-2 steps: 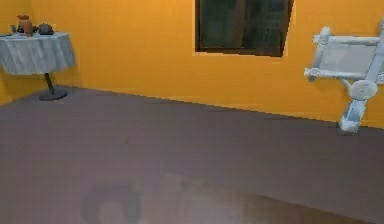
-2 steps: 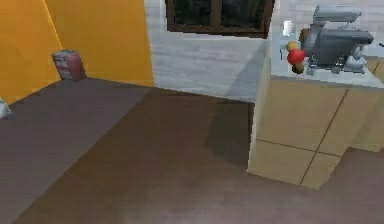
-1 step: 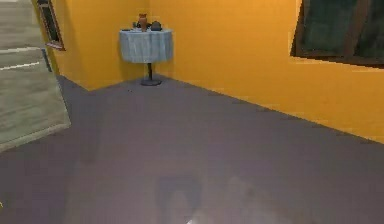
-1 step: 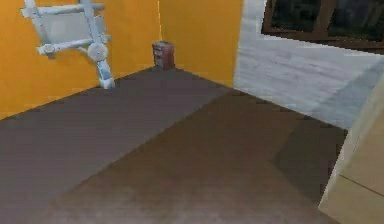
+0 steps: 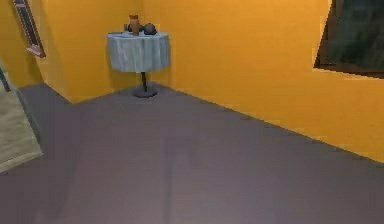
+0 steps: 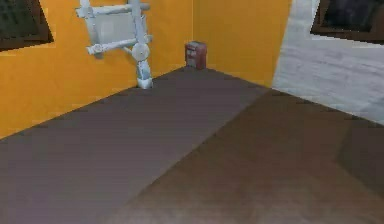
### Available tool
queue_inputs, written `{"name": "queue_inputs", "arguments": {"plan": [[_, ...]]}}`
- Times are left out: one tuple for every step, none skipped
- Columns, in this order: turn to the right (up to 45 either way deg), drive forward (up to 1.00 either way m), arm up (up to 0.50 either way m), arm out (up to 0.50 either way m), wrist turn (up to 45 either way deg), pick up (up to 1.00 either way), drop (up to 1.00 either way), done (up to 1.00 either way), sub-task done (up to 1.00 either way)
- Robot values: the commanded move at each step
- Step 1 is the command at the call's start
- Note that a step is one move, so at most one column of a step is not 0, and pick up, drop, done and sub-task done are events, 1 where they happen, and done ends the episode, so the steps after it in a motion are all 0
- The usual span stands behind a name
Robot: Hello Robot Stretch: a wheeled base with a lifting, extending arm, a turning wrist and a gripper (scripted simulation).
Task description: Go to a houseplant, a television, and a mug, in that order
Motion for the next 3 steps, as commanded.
{"name": "queue_inputs", "arguments": {"plan": [[-45.0, 0.00, 0.00, 0.00, 0.0, 0.00, 0.00, 0.00, 0.00], [0.0, 1.00, 0.00, 0.00, 0.0, 0.00, 0.00, 0.00, 0.00], [-3.0, 0.00, 0.00, 0.00, 0.0, 0.00, 0.00, 0.00, 0.00]]}}
